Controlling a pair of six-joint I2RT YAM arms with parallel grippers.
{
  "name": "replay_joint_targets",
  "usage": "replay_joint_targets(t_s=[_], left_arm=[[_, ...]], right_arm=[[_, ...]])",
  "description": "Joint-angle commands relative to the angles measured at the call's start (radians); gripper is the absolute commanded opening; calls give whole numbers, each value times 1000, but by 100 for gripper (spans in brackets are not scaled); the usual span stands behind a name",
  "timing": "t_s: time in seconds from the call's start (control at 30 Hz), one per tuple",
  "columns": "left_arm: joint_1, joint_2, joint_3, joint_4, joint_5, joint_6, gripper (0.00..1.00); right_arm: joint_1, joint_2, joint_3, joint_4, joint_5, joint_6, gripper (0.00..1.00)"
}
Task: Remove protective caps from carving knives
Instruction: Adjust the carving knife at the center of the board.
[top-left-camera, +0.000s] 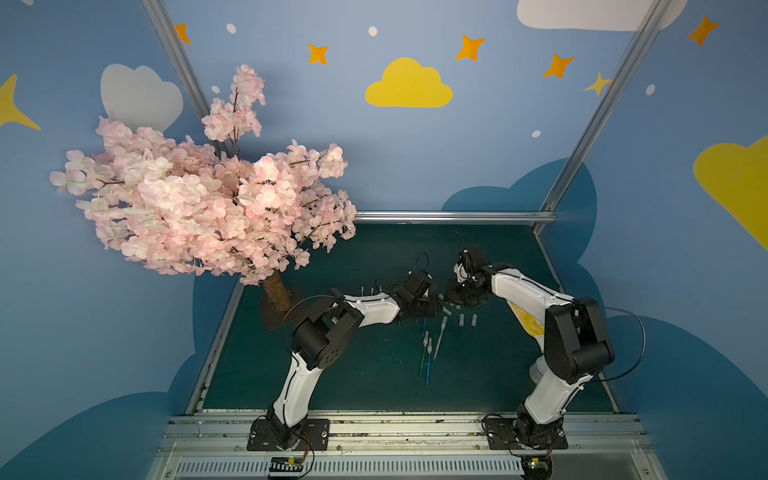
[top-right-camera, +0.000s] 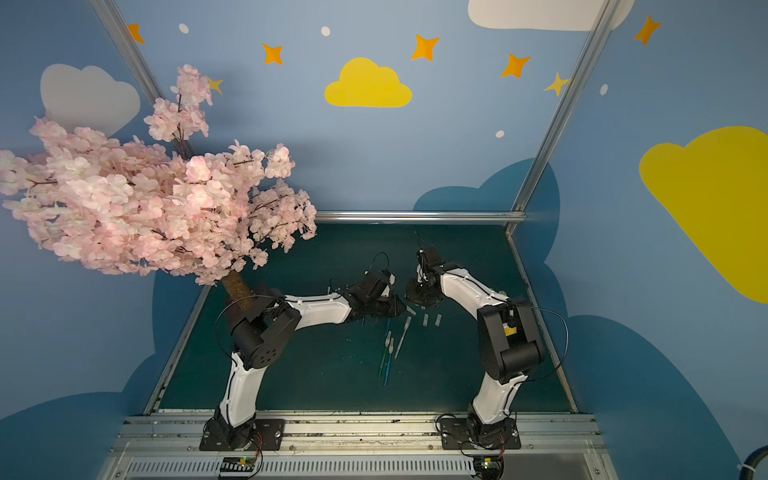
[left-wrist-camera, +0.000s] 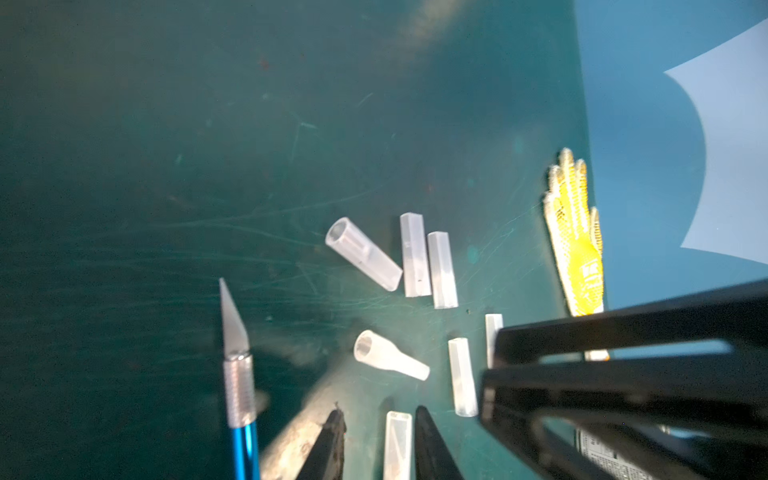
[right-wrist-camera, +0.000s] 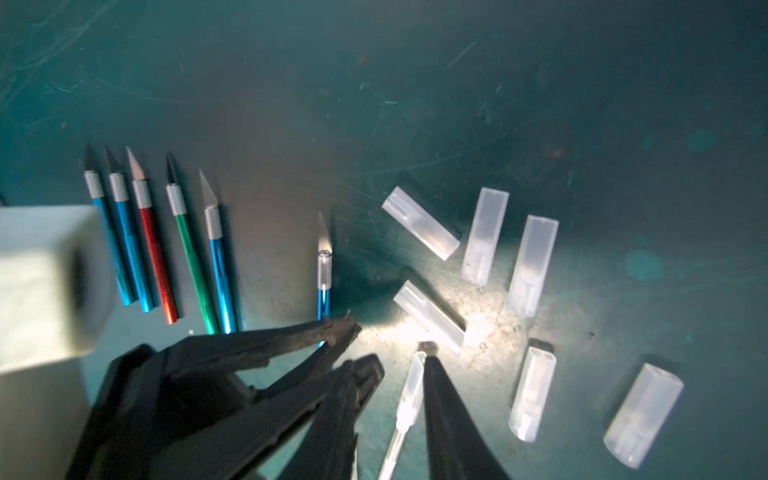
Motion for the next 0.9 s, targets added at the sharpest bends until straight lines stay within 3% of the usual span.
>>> replay_joint_targets(t_s=[0.0,0.37,0.87], left_arm=[[4,-43,16,-88,-23,60,30],[-10,-74,30,-248,-130,200,30],[-66,20,175,-462,-292,294,24]], right_arm=[[-4,-49,-21,-33,6,-30,30],[-1,-134,-98,-39,5,-54,30],[0,-178,-124,-48,14,-53,30]])
